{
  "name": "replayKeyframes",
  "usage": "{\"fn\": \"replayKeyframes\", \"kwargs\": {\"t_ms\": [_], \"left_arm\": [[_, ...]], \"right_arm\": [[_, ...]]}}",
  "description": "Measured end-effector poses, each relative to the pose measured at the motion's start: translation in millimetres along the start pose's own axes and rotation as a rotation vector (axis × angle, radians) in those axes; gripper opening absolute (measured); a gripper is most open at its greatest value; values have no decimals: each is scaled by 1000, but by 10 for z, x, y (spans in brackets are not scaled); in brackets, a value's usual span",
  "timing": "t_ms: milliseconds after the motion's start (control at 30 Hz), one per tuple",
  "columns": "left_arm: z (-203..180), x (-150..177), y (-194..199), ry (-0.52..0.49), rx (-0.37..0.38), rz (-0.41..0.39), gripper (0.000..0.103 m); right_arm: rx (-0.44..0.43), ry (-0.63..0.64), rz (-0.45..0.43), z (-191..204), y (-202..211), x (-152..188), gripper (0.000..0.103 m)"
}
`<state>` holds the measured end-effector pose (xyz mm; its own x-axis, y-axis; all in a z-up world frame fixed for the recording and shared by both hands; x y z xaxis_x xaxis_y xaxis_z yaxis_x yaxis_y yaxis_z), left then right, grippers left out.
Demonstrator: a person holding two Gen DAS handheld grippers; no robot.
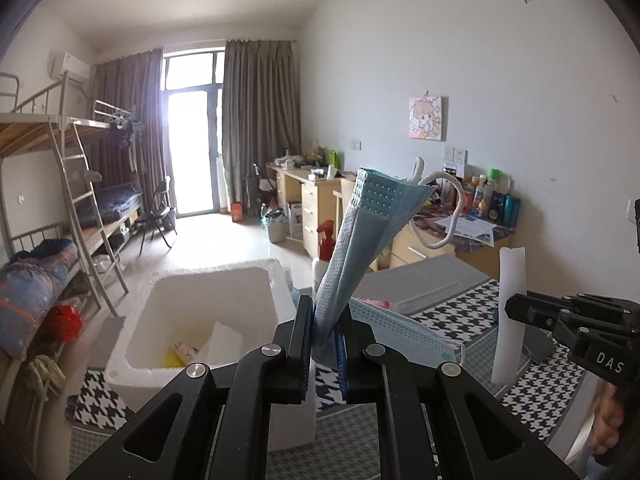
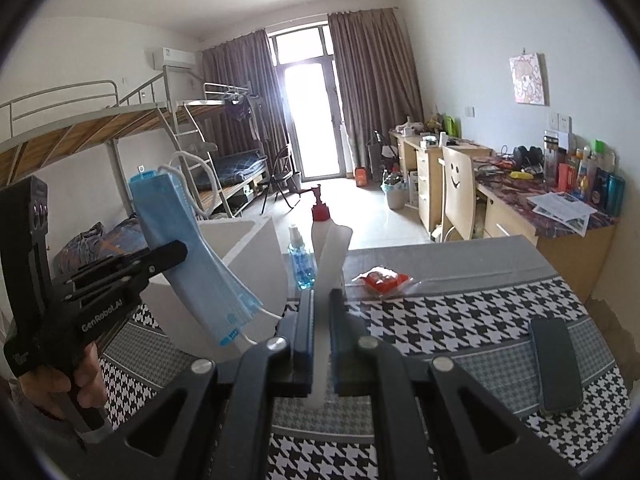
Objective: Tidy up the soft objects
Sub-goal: 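Carry the blue face mask and white roll over the white foam box with both grippers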
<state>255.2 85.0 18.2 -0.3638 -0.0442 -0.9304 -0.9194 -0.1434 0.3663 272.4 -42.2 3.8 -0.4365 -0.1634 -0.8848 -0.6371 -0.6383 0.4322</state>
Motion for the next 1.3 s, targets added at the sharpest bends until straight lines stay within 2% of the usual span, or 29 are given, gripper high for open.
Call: {"fn": "replayKeyframes", "kwargs": {"t_ms": [367, 733, 1000, 1300], "left_arm": [[58, -184, 9, -3, -11, -21, 11], [161, -315, 11, -3, -64, -41, 11], [362, -362, -44, 18, -117, -36, 11], [639, -355, -34, 52, -214, -35, 11]], "right_arm": [[-5, 33, -10, 118, -66, -180, 9], [-37, 62, -14, 264, -199, -414, 9], [-44, 87, -8, 342, -345, -523, 9], [-70, 128, 1, 517, -454, -567, 9]]}}
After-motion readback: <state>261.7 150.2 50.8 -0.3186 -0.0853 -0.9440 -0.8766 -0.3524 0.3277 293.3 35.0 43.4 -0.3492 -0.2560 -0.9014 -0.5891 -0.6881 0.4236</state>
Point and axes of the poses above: each gripper's, at about its wrist camera, not at the fingertips, and y roughly against the way its jaws point, z to its left, x to its underside, the point moved 8 cm from there along -y, roughly the way its jaws point, and after that the axes turned 1 degree about -y, right-handed, at the moved point
